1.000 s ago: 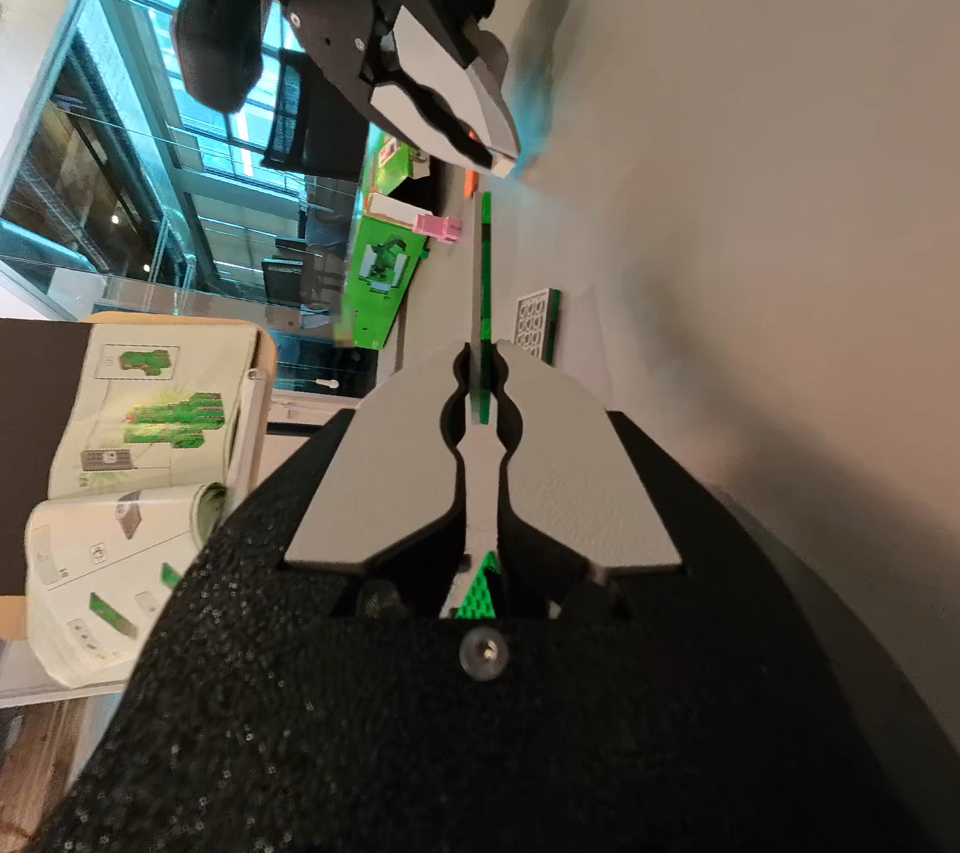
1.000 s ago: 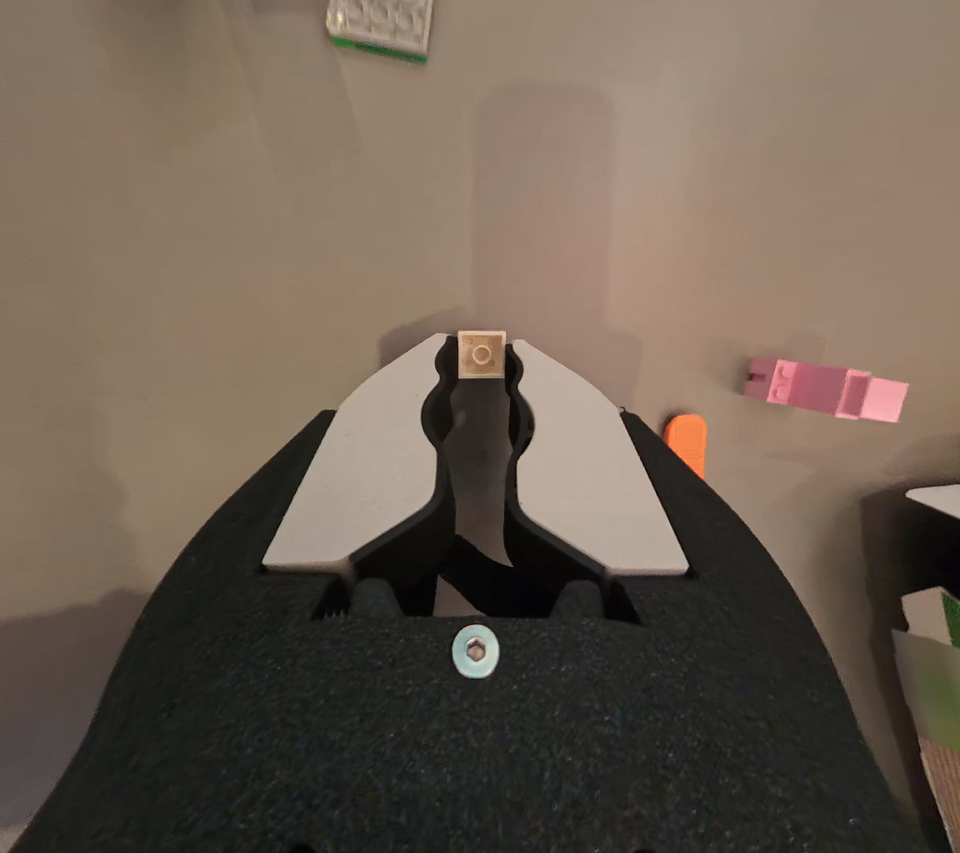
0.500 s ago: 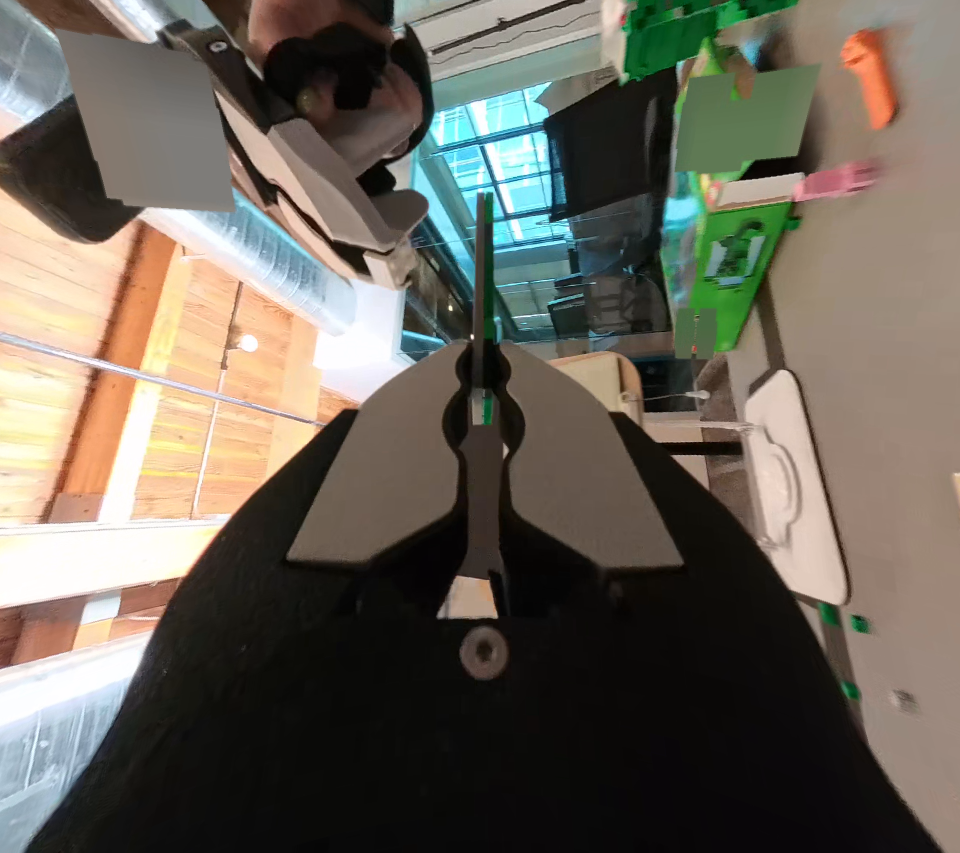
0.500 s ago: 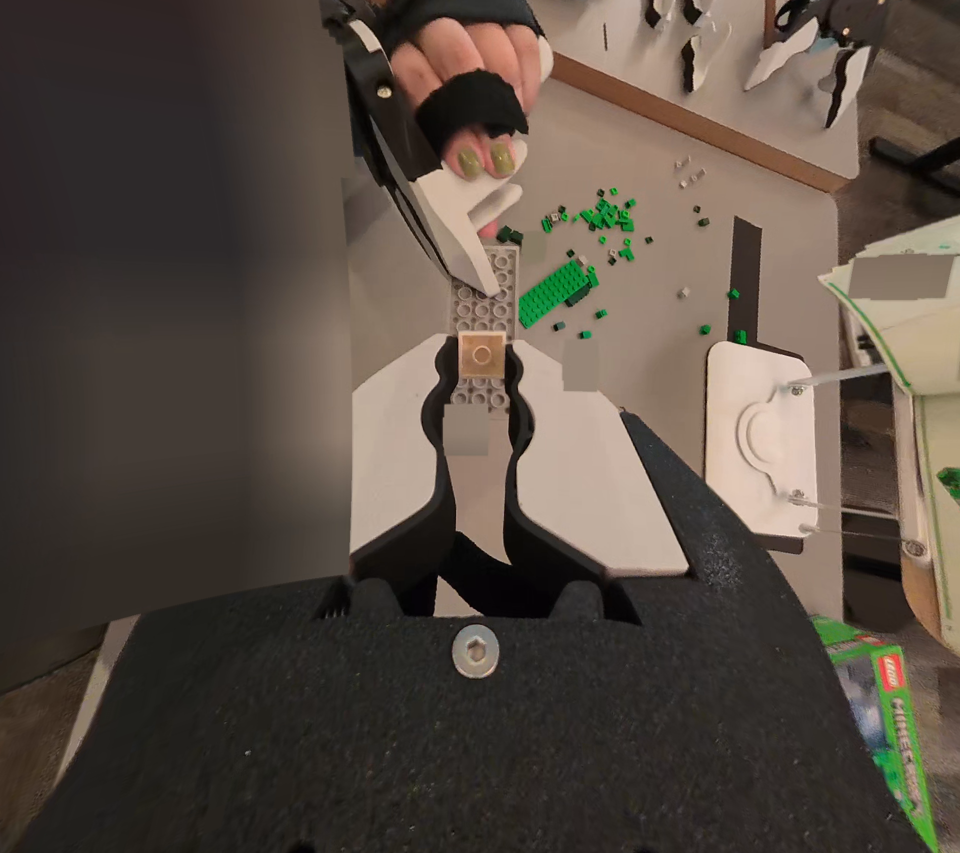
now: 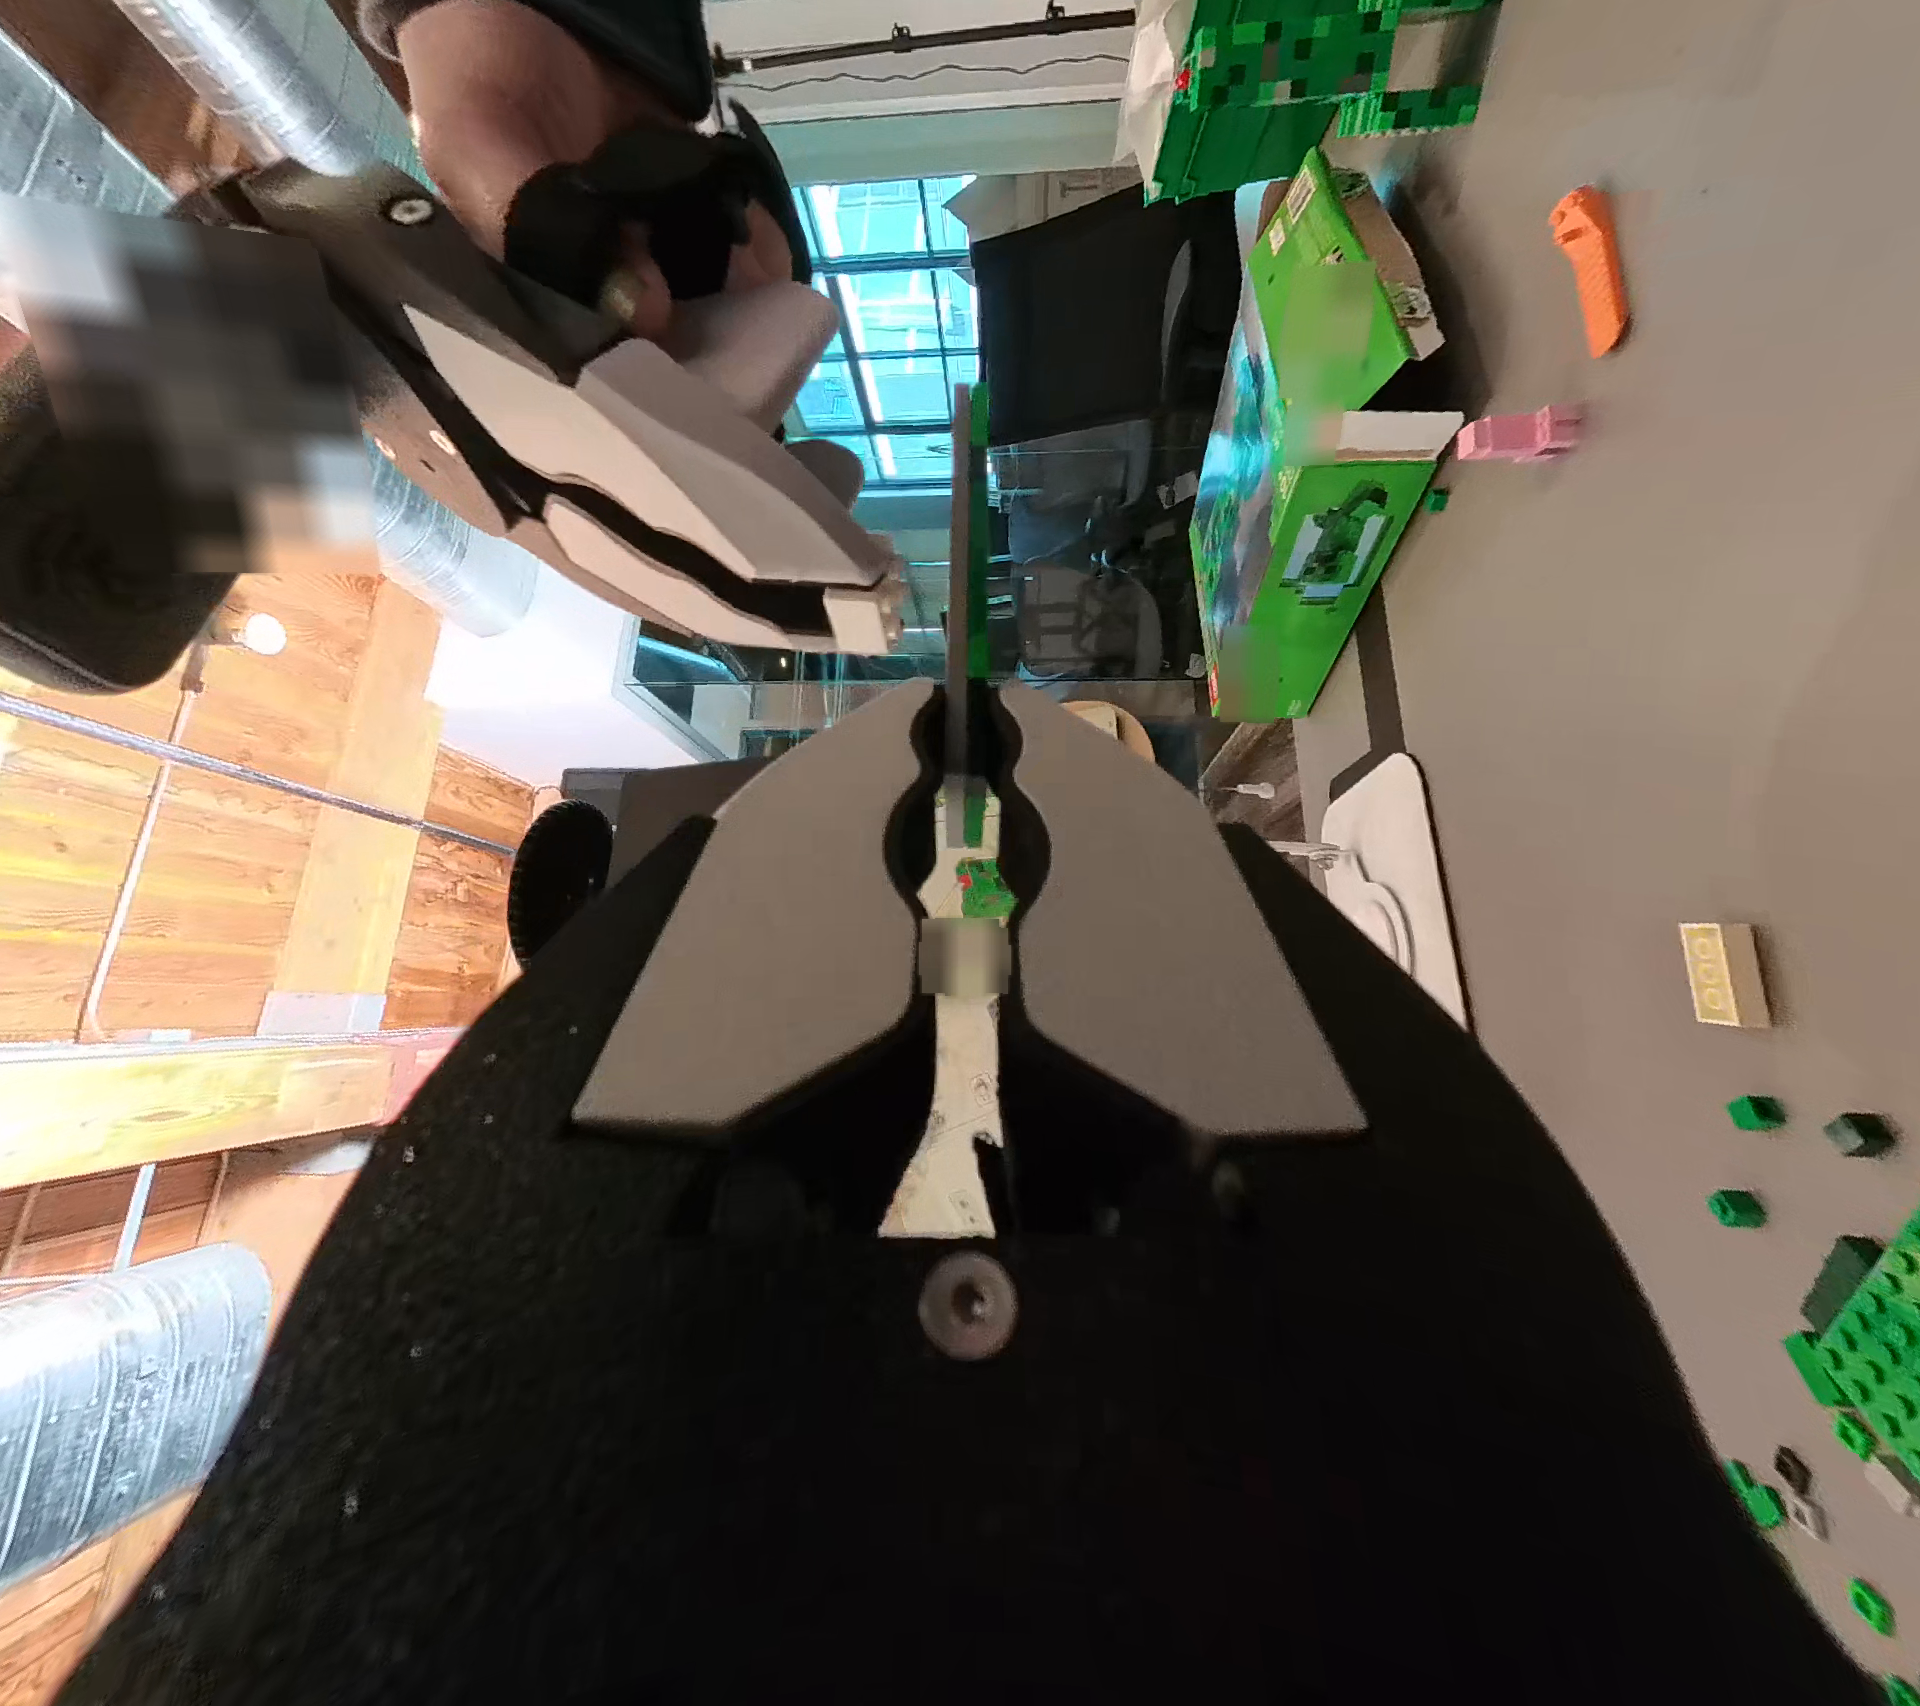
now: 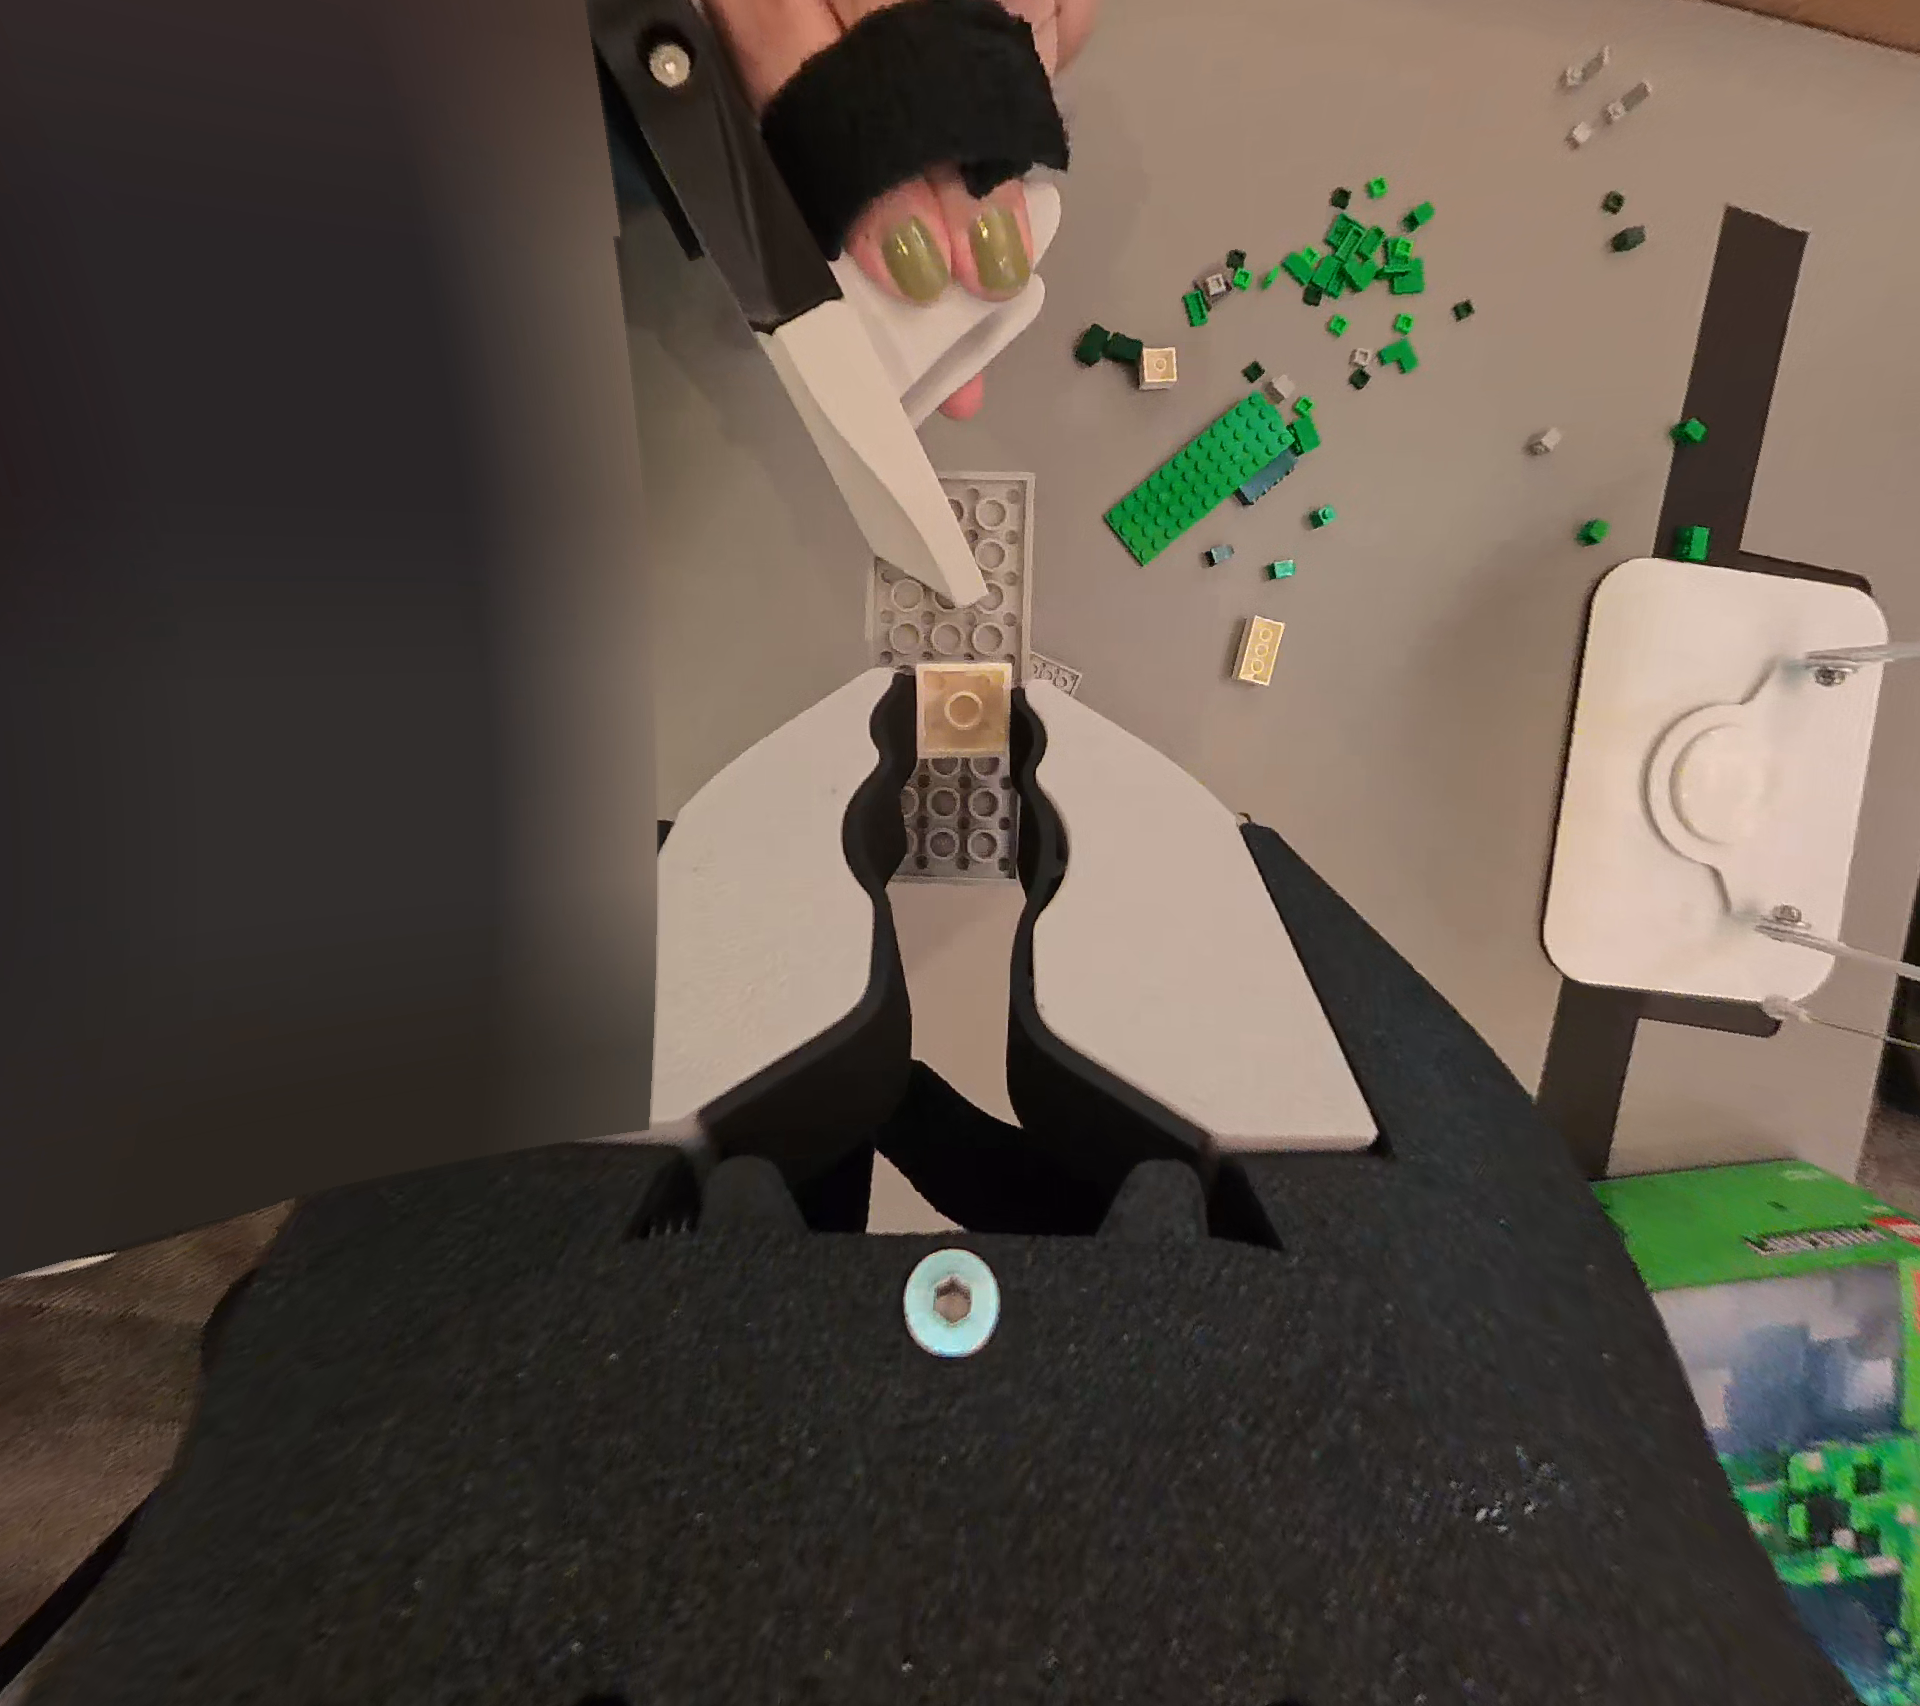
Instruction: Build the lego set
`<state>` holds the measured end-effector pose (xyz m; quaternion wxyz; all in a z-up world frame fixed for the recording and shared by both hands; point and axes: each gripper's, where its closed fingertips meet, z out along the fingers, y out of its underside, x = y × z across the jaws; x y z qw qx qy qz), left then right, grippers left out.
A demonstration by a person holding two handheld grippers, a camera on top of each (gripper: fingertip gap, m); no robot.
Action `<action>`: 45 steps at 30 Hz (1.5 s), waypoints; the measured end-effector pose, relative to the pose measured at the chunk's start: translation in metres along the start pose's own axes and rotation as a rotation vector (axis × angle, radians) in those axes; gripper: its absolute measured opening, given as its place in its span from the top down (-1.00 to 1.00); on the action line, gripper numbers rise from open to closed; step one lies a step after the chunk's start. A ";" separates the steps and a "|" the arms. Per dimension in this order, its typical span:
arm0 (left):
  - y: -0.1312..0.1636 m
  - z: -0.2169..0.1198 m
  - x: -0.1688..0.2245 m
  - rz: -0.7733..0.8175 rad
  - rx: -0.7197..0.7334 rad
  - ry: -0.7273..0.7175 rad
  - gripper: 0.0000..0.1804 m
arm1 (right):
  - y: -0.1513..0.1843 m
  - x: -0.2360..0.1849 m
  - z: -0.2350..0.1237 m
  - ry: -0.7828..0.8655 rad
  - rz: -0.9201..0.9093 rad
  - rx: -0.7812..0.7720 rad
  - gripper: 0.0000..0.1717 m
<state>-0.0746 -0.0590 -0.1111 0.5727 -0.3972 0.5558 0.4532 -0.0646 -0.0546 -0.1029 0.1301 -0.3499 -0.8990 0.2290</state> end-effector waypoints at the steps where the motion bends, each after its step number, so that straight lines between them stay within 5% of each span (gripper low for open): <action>1: 0.001 0.000 0.000 -0.007 -0.002 0.004 0.94 | -0.001 0.001 0.001 0.002 0.001 0.001 0.81; 30: 0.008 0.001 0.001 -0.038 -0.027 0.022 0.94 | -0.001 0.004 0.014 0.066 -0.033 -0.101 0.80; 37: 0.007 0.002 0.002 -0.046 -0.025 0.026 0.94 | 0.002 0.005 0.011 0.064 -0.021 -0.095 0.62; 40: 0.013 0.002 0.001 -0.072 -0.034 0.028 0.94 | 0.001 0.008 0.004 0.127 -0.046 -0.067 0.46; 45: 0.019 -0.002 -0.003 -0.253 0.022 0.065 0.94 | -0.013 0.018 -0.012 0.504 -0.247 0.065 0.39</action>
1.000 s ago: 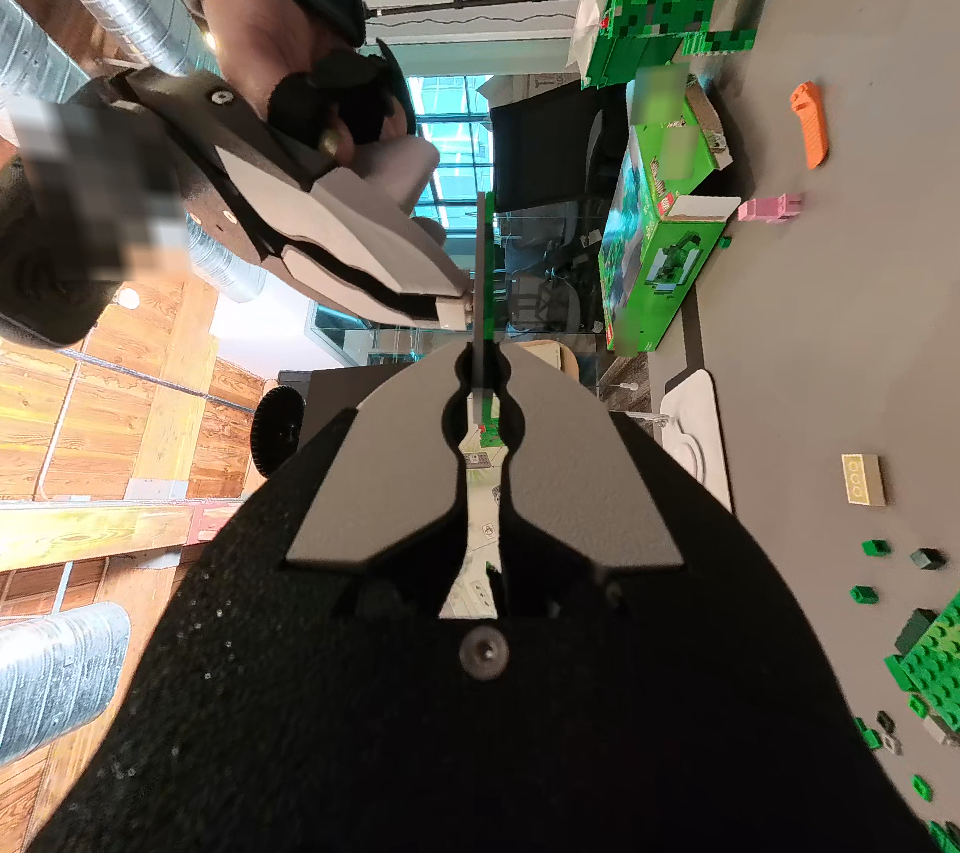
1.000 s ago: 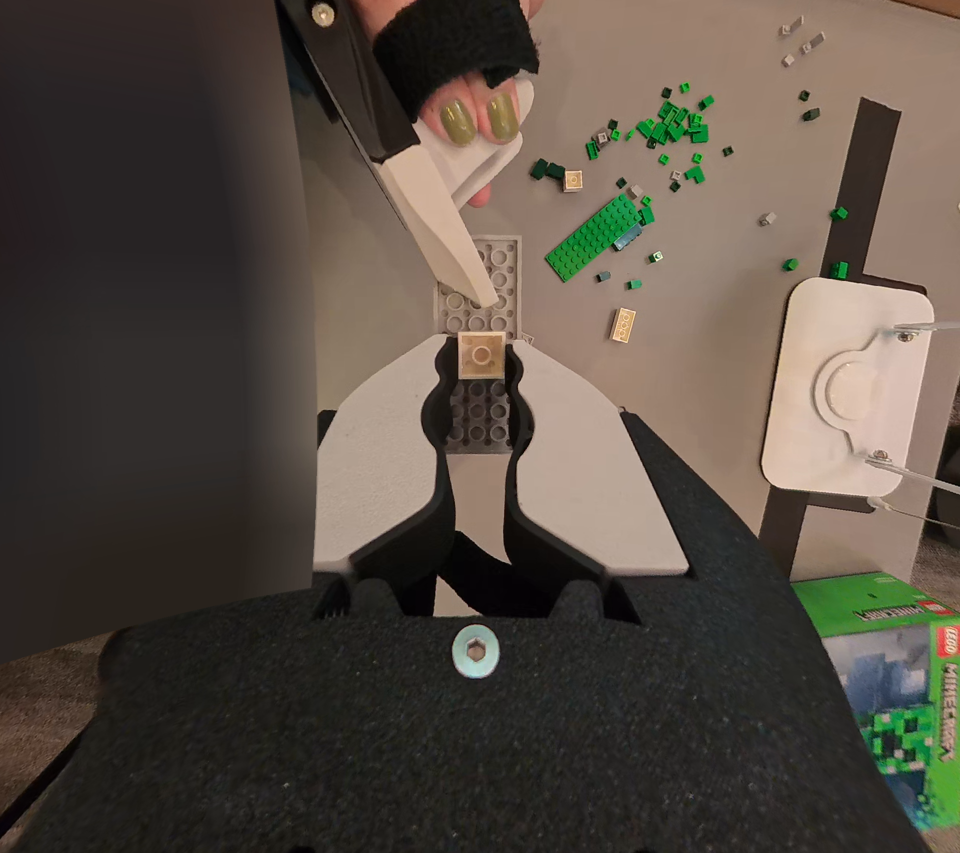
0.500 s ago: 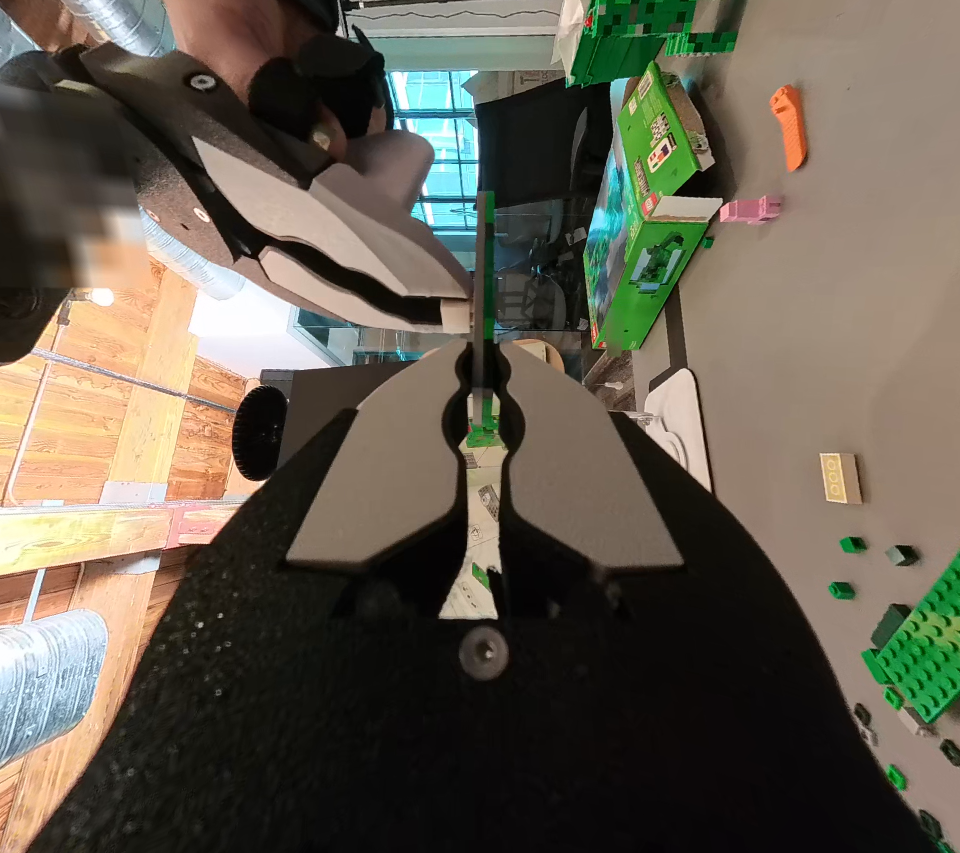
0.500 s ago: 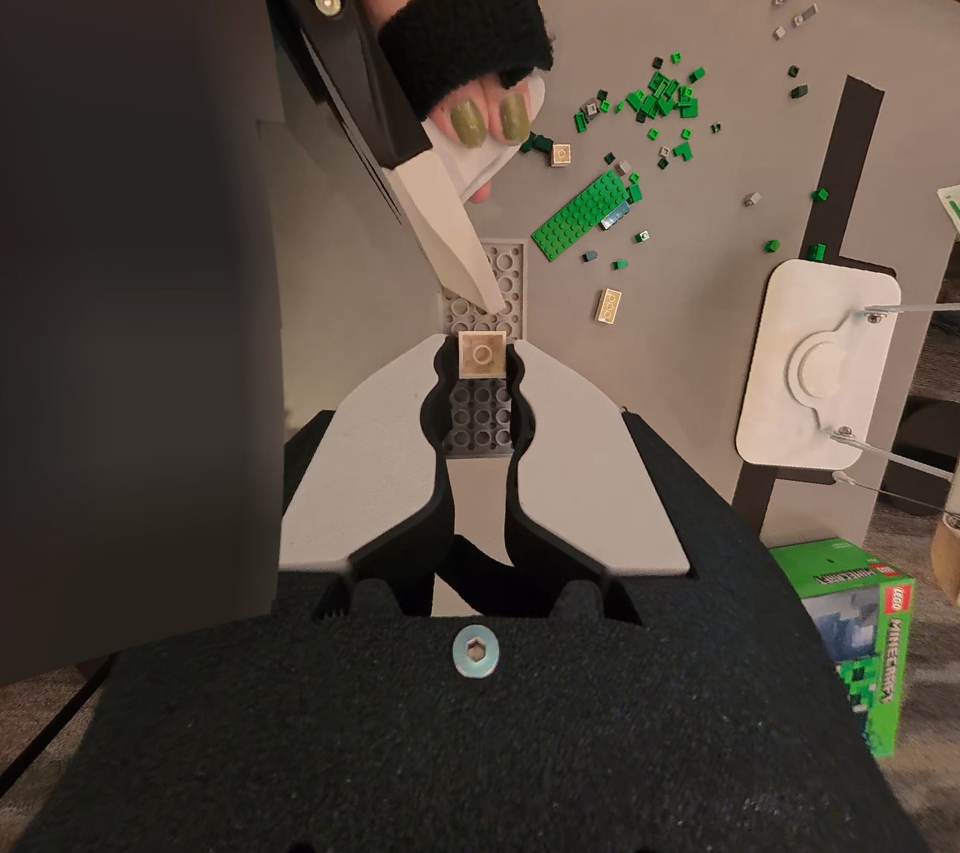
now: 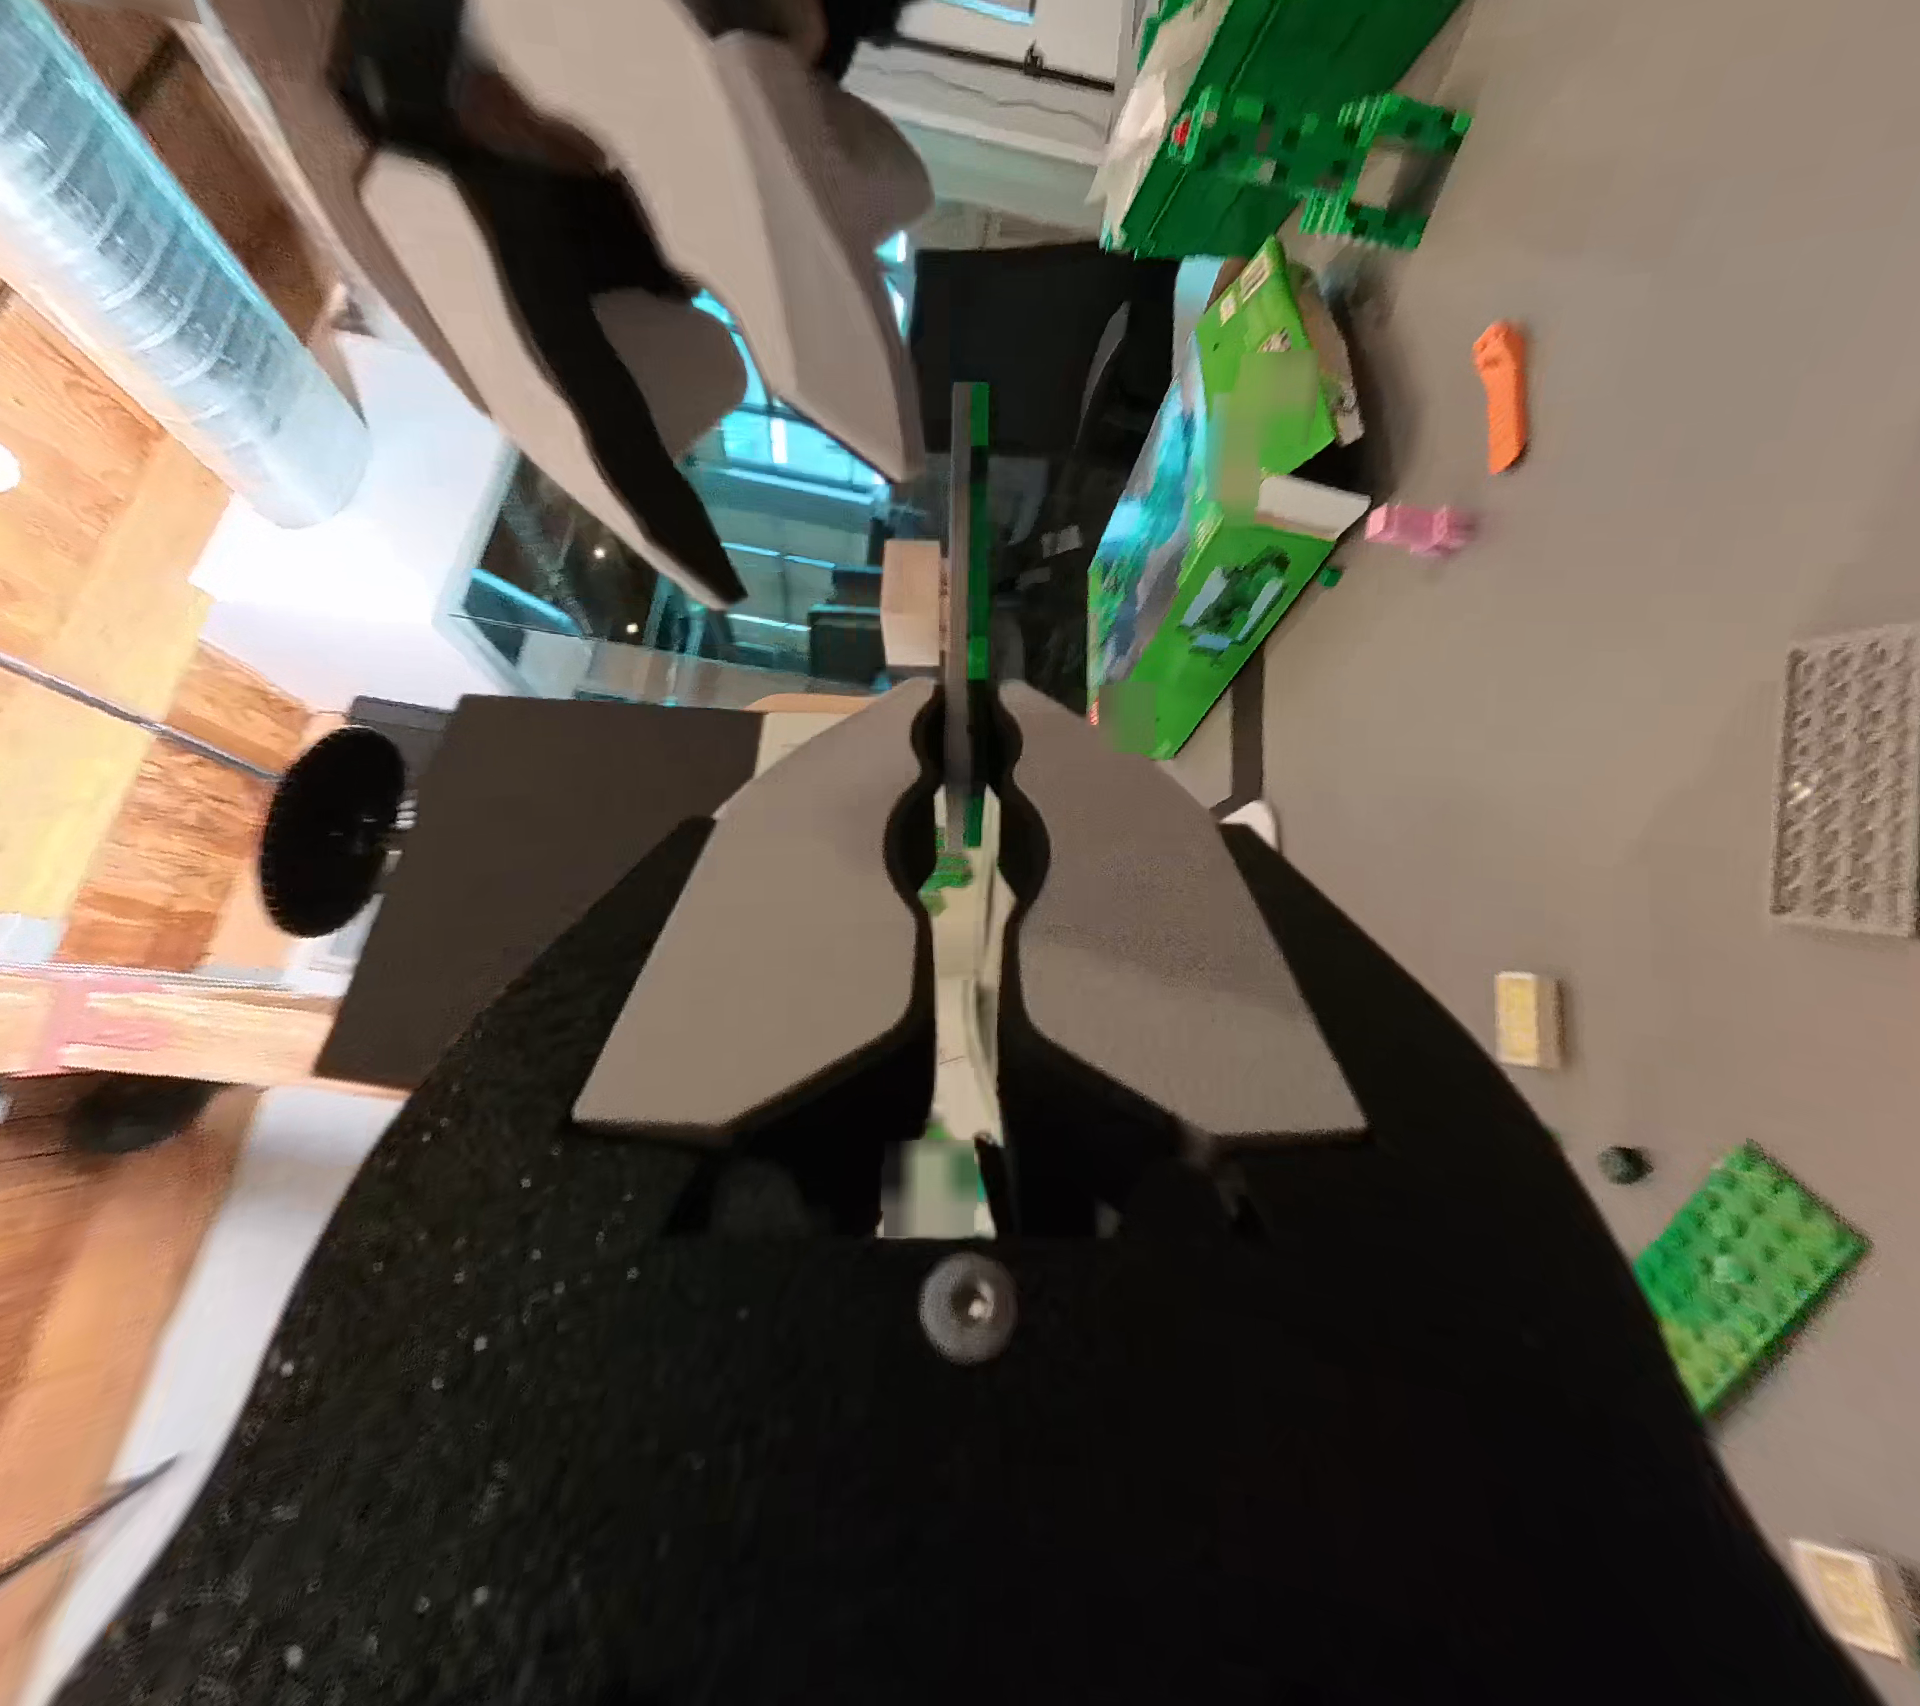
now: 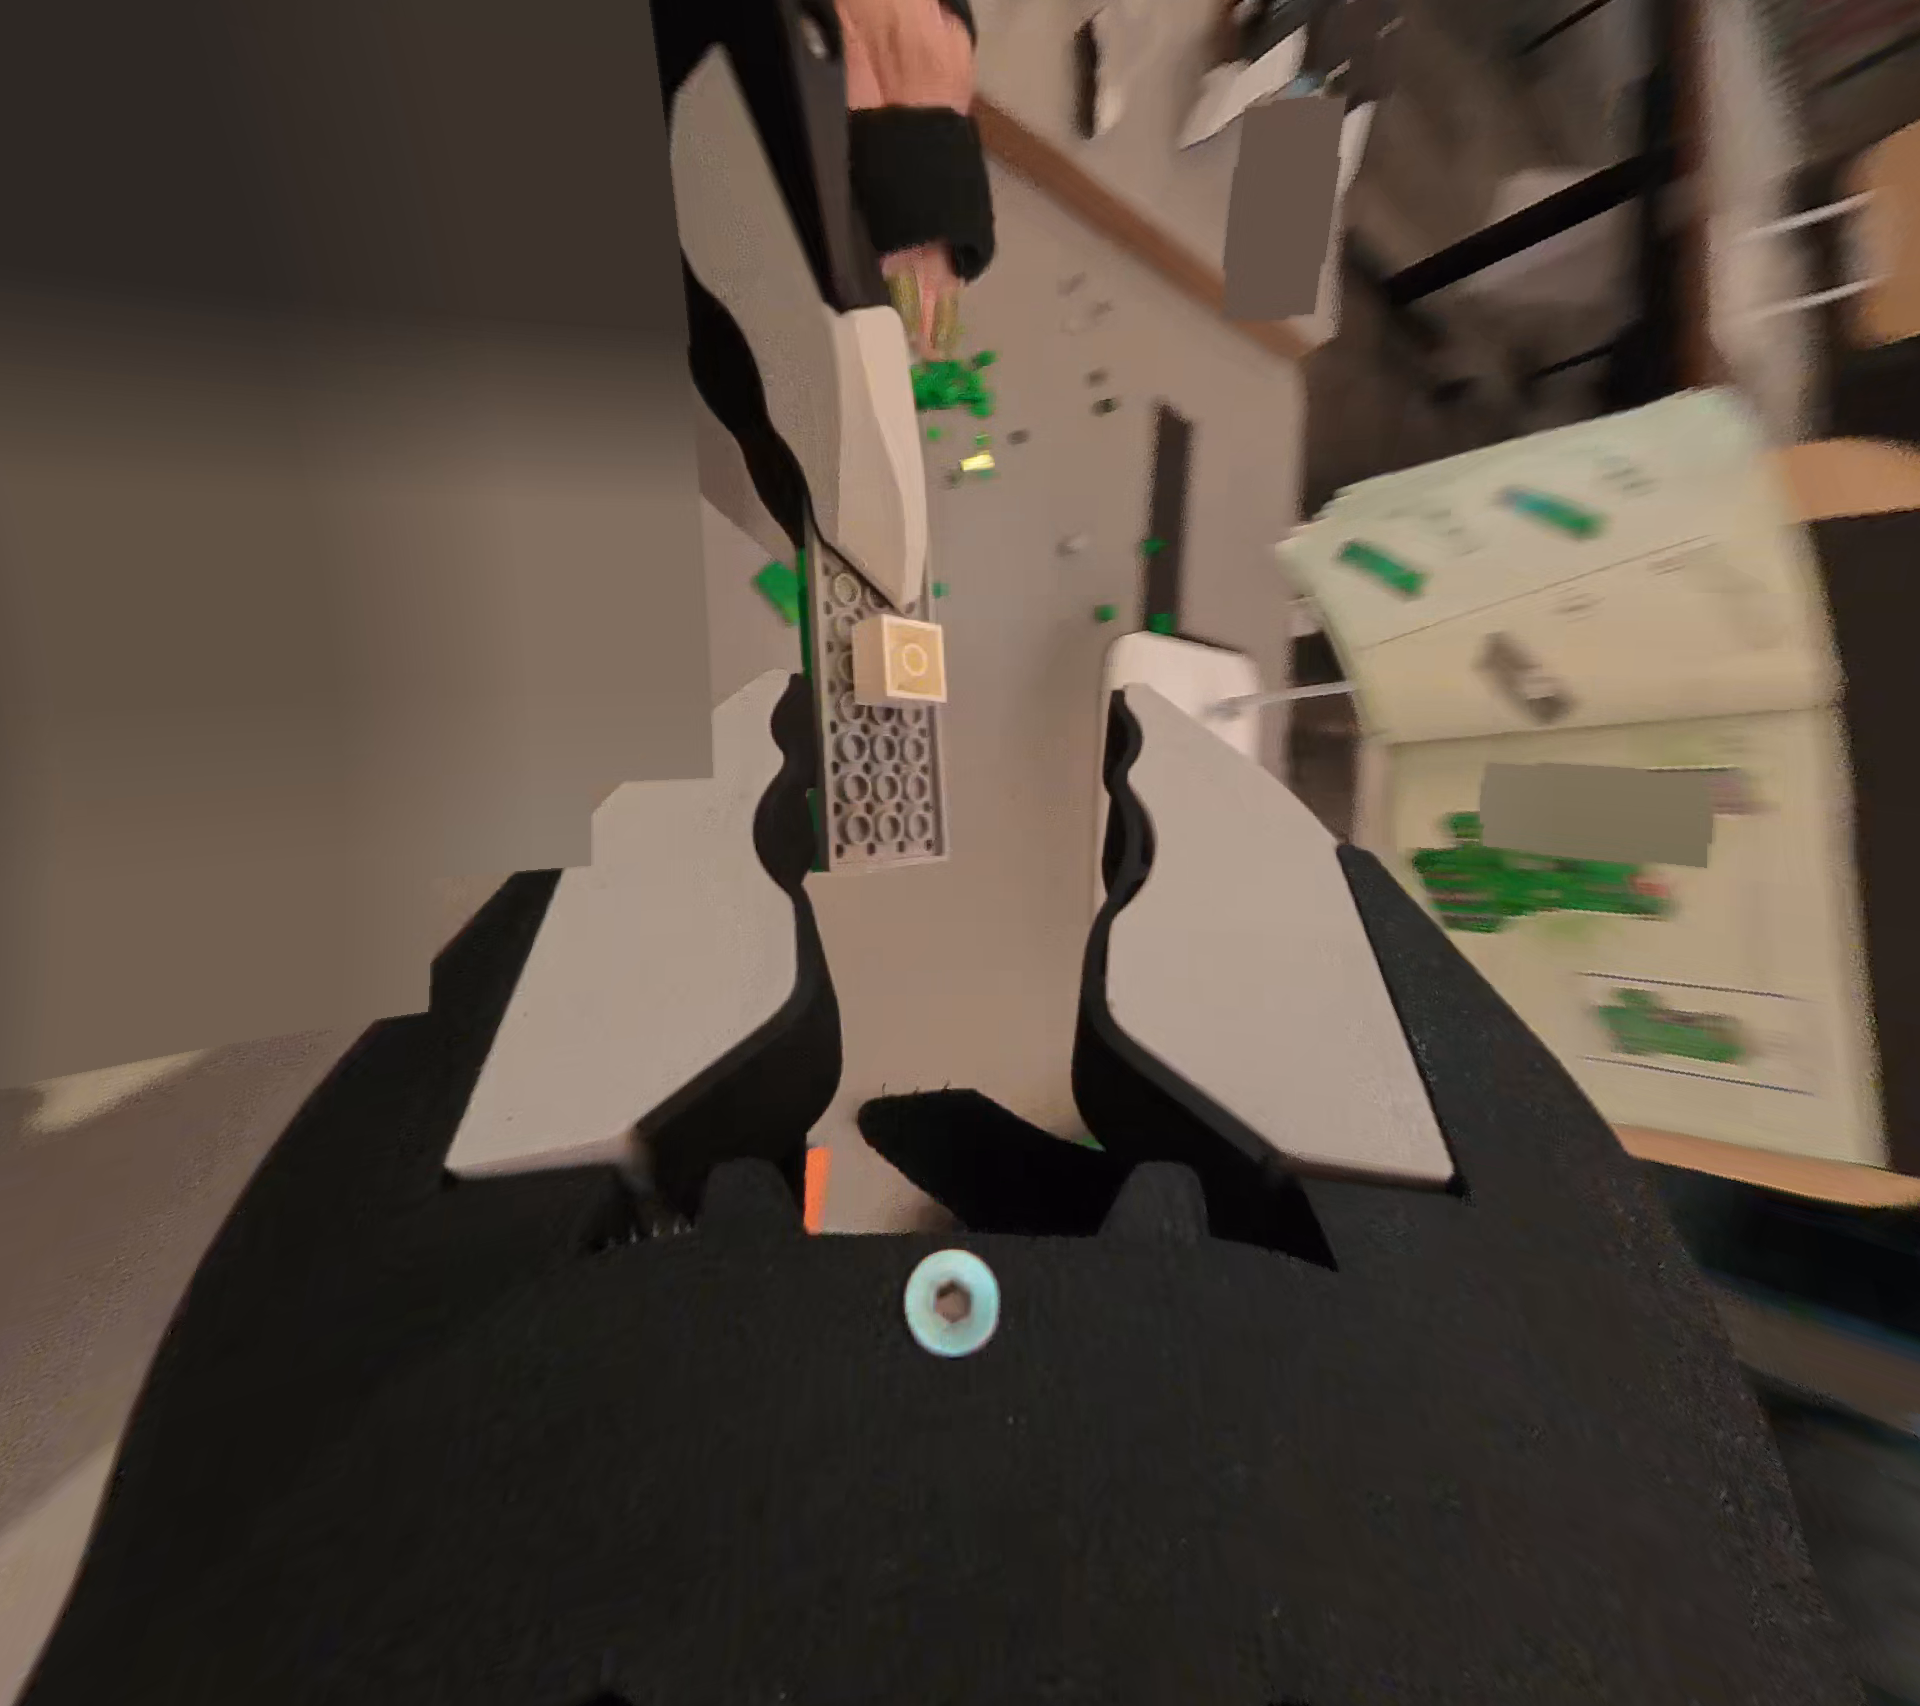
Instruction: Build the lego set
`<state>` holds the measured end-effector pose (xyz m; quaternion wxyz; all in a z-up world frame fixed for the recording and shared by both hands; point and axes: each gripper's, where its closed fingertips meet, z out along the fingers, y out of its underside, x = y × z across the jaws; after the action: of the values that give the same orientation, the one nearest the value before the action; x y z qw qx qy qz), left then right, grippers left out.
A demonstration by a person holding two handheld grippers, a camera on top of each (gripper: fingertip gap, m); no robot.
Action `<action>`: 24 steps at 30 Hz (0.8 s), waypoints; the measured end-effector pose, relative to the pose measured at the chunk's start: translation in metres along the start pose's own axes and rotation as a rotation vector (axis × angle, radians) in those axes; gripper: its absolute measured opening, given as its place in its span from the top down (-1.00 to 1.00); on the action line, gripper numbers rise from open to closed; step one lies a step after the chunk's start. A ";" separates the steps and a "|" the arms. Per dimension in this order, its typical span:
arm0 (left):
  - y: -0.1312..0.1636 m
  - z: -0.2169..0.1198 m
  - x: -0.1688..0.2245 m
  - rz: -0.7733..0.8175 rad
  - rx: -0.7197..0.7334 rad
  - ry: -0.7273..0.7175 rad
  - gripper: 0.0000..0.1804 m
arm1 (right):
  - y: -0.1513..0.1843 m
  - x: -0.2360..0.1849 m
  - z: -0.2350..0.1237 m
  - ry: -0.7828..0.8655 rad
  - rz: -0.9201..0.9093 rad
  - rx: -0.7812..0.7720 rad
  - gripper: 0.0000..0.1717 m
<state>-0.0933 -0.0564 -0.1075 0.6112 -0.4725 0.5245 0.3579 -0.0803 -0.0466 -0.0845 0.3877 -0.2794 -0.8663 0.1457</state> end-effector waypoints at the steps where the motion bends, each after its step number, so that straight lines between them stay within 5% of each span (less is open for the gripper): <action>1: 0.000 -0.001 -0.001 -0.039 0.019 0.011 0.94 | -0.003 -0.004 -0.001 0.064 -0.067 0.007 0.39; 6: 0.000 -0.005 -0.003 -0.165 0.083 0.056 0.94 | -0.007 -0.021 0.008 0.227 -0.284 -0.021 0.32; 24: -0.001 -0.011 -0.005 -0.185 0.116 0.064 0.94 | 0.011 -0.025 0.031 0.264 -0.440 -0.141 0.45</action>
<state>-0.0966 -0.0672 -0.1022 0.6509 -0.4942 0.5175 0.2538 -0.0863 -0.0533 -0.1248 0.4993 -0.1274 -0.8560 -0.0405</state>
